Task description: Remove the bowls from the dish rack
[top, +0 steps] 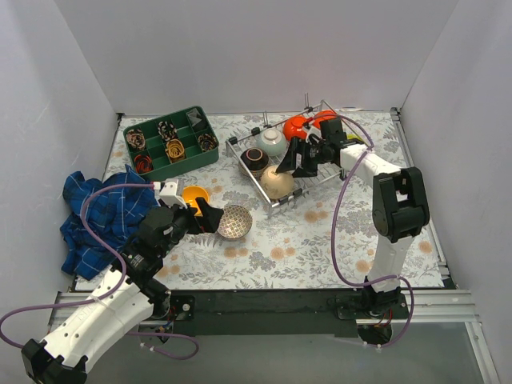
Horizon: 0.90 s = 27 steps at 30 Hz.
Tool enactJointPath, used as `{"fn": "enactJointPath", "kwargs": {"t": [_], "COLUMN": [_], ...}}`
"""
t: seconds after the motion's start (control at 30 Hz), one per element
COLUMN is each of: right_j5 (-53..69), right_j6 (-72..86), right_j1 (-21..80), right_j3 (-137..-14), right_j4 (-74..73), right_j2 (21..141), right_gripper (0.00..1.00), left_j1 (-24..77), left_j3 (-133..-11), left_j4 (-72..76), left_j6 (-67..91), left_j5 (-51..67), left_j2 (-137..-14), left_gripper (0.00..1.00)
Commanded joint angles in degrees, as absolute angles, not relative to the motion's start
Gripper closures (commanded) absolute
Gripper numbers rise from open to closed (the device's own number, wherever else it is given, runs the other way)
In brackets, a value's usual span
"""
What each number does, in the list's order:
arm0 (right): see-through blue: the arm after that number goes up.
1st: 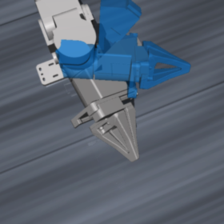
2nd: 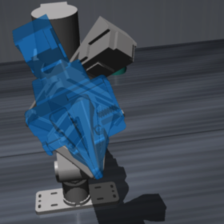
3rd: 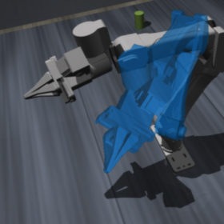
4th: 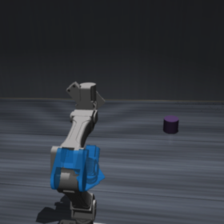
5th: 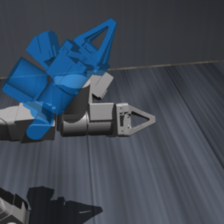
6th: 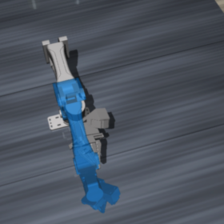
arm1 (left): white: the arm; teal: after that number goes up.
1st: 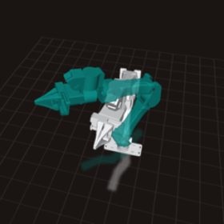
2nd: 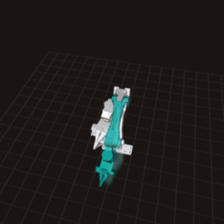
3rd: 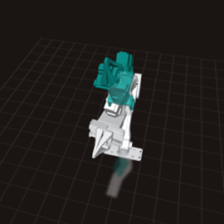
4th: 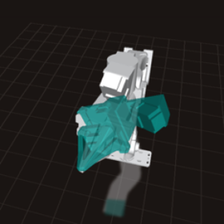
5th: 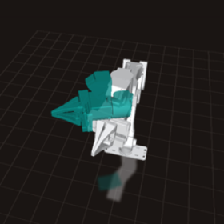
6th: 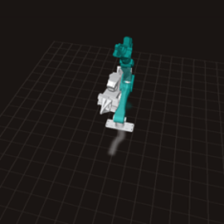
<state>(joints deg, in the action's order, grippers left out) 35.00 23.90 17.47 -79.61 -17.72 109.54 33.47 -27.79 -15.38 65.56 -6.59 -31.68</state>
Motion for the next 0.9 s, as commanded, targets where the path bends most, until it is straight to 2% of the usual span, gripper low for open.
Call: {"fn": "enactJointPath", "kwargs": {"t": [0.0,0.27,0.87], "right_j5": [34.37,36.56,36.83], "right_j6": [23.03,22.41,19.08], "right_j1": [14.33,12.83,12.74], "right_j3": [-80.33,-79.89,-81.74], "right_j4": [-13.8,-12.05,-10.55], "right_j2": [107.75,108.28,100.2], "right_gripper": [0.8,0.83,0.91], "left_j1": [33.31,33.31,33.31], "left_j3": [-27.69,-27.69,-27.69], "left_j4": [-15.03,-15.2,-15.38], "left_j6": [64.77,64.78,64.95], "left_j5": [-6.77,-6.86,-6.86], "left_j2": [-31.38,-31.82,-31.29], "left_gripper": [0.02,0.02,0.02]}}
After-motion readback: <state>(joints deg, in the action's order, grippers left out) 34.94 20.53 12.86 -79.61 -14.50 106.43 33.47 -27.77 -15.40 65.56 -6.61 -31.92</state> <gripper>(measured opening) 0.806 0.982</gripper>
